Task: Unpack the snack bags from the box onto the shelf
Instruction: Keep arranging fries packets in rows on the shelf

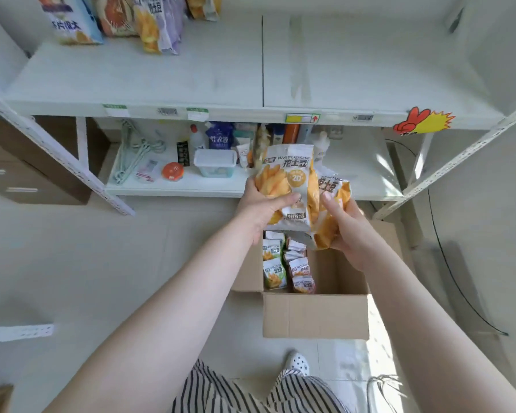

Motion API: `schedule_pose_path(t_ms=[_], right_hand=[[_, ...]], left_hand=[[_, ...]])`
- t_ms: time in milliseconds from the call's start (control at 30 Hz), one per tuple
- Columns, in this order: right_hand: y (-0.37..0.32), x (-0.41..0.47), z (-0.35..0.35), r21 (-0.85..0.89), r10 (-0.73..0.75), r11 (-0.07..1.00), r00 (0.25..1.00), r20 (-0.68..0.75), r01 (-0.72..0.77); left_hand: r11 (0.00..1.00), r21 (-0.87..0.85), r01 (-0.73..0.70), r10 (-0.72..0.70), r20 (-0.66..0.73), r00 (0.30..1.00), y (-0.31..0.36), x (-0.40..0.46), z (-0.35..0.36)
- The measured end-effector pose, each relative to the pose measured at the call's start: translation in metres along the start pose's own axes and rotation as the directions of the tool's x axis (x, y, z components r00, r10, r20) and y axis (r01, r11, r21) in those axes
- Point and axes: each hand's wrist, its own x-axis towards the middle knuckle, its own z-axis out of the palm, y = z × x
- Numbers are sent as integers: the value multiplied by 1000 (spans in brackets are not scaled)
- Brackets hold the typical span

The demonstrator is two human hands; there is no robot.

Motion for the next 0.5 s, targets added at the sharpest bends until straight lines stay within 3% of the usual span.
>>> schedule_pose_path(t_ms=[300,500], right_hand=[[-34,34,207,71,-28,997,984,177,16],[-64,52,286,82,-36,996,992,124,26]], left_hand=[[989,-66,-134,139,64,988,59,22,-195],[983,-48,-178,181,83,980,93,36,-265]])
